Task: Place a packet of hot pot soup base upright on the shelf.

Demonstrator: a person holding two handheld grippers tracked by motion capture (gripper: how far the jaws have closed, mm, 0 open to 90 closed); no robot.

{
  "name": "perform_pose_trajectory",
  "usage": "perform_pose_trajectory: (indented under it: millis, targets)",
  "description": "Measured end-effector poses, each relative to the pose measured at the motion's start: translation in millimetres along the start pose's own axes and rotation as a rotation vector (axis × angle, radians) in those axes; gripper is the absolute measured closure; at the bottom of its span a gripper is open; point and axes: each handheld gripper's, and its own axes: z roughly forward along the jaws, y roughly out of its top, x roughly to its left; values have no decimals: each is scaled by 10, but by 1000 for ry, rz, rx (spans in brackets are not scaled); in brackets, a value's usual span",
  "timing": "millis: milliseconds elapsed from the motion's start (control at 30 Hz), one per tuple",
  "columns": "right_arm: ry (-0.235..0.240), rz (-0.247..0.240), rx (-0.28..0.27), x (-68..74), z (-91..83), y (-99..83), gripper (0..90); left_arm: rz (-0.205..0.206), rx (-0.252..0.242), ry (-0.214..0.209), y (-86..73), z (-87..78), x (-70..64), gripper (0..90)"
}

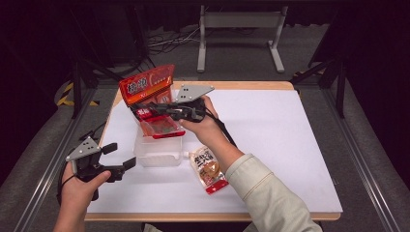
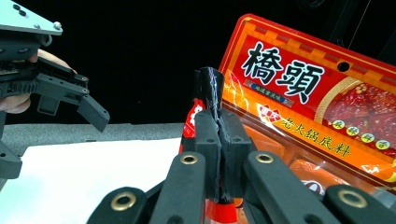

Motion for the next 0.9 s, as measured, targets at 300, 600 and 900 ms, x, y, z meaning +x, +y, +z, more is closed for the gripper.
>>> perform_pose_trajectory:
  millis: [300, 600, 900]
  targets:
    - [6, 8, -1, -7, 88, -51, 885, -2, 3, -4, -2, 23, 3, 84]
    - [14, 13, -2, 22, 187, -101, 883, -2, 6, -2, -8, 14, 12, 84]
    - [31, 7, -8, 44, 292, -162, 883, -5, 3, -5, -12, 9, 17, 84]
